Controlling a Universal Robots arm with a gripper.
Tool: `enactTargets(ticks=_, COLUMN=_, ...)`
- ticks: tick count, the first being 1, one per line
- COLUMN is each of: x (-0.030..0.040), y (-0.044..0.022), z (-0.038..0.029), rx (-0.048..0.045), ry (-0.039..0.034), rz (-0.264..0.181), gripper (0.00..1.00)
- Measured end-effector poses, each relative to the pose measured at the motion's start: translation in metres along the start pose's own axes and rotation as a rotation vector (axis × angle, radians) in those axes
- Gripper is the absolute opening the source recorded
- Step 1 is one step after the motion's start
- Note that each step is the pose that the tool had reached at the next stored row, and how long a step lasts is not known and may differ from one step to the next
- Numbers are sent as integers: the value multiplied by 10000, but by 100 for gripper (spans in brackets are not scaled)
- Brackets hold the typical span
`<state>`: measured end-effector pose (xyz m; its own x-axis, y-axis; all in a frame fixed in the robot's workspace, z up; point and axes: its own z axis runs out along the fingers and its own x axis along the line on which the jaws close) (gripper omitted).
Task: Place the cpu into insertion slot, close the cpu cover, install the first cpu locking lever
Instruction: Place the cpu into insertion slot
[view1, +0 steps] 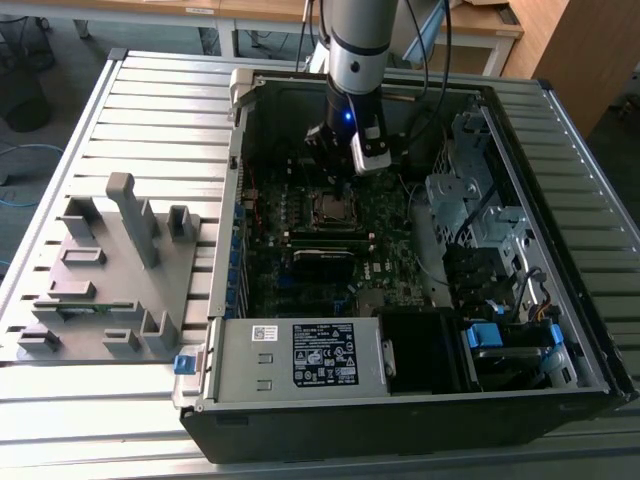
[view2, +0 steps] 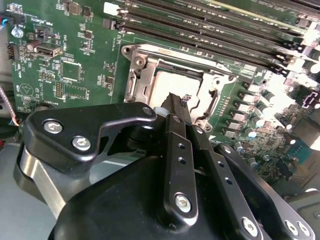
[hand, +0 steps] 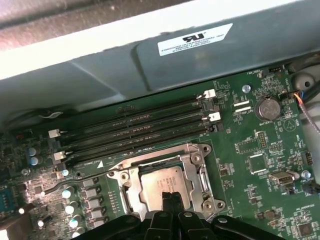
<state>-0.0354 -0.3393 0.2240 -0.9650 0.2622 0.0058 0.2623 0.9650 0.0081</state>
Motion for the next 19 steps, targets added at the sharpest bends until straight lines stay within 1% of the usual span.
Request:
enactTargets(ticks=3, x=0, y=0, z=6, rx=-71, ry=-105, rz=-146, gripper=10)
enactTargets(ticks=4, x=0, y=0, z=7, rx=-96, ry=-125, rz=-198, gripper=10)
enactTargets(ticks=6, x=0, y=0, z=7, rx=-139, ry=-131, rz=-285, gripper=10)
enactTargets(ticks=8, x=1, y=0, z=11, rx=-195, ry=-122, rz=-395, gripper=10)
enactTargets(ticks=10, x=1, y=0, z=15, rx=-218, ry=-113, rz=-533, gripper=10)
enactTargets(ticks=13, x=2, y=-1, z=15, rx=-218, ry=-110, rz=-653, gripper=10)
enactTargets(ticks=19, x=18, y=-5, z=16, rx=-218, ry=-110, rz=-662, gripper=10)
